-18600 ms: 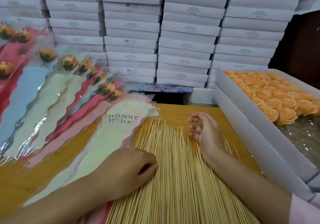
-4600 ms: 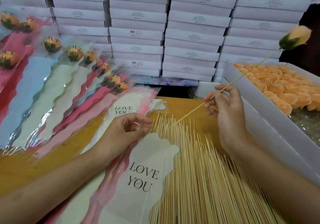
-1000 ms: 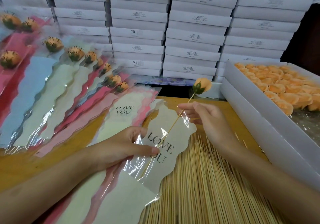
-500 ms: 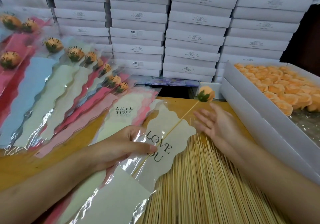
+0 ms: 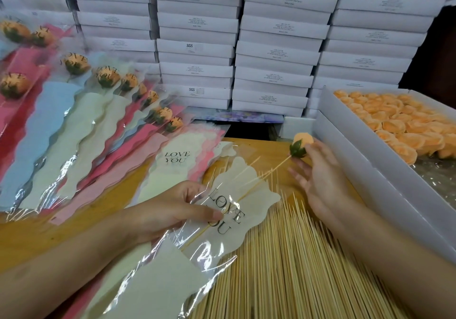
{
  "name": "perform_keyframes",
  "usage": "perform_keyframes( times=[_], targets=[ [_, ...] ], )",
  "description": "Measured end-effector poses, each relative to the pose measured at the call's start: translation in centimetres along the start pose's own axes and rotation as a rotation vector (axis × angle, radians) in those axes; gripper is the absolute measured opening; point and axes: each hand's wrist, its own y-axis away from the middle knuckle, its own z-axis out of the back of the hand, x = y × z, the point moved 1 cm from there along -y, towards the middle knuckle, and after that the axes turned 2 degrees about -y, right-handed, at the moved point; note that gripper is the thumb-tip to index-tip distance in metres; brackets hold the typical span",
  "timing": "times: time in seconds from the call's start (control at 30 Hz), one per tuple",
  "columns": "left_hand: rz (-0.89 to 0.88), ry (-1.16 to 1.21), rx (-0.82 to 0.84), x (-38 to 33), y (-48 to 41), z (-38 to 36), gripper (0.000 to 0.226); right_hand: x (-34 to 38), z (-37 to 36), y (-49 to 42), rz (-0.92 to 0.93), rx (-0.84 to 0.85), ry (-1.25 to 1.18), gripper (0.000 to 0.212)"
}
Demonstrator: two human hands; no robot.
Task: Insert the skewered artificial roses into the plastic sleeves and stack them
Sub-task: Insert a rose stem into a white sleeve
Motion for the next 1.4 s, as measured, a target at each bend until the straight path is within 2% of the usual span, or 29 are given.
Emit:
perform_keyframes(
  times=[0.1,0.3,0.43,0.73,0.97,1.1,1.17,1.23,1.4],
  targets=[
    [-0.017,0.049,0.097,-0.1,0.1,0.0,0.015,-0.2,-0.1,0.2,-0.012,0.058,0.052,0.023],
    [-0.043,0.034,0.118,-0.3,0.1,0.0,0.011,-0.3,-0.5,0.7,-0.010,0.184,0.168,0.018],
    [-0.041,0.018,0.133,-0.7,0.3,-0.3,0.027,-0.3,-0.7,1.2,0.047,0.269,0.259,0.019],
    [-0.065,0.055,0.066,-0.4,0.1,-0.3,0.020,-0.3,-1.2,2.2,0.215,0.382,0.458,0.015],
    [-0.055,0.081,0.059,0.5,-0.2,0.3,0.019,-0.2,-1.8,3.0,0.324,0.533,0.562,0.012],
    [-0.040,0.036,0.046,0.7,-0.4,0.4,0.004,-0.3,-1.9,3.3,0.361,0.591,0.592,0.010],
    [-0.027,0.019,0.009,0.7,-0.5,0.5,0.012,-0.3,-1.8,3.4,0.366,0.610,0.600,0.013],
    [-0.021,0.022,0.021,0.8,-0.5,0.5,0.010,-0.2,-1.8,3.5,0.368,0.629,0.602,0.015],
    [0.024,0.048,0.063,0.4,-0.5,0.4,0.019,-0.2,-1.8,3.5,0.344,0.619,0.608,0.019]
  ],
)
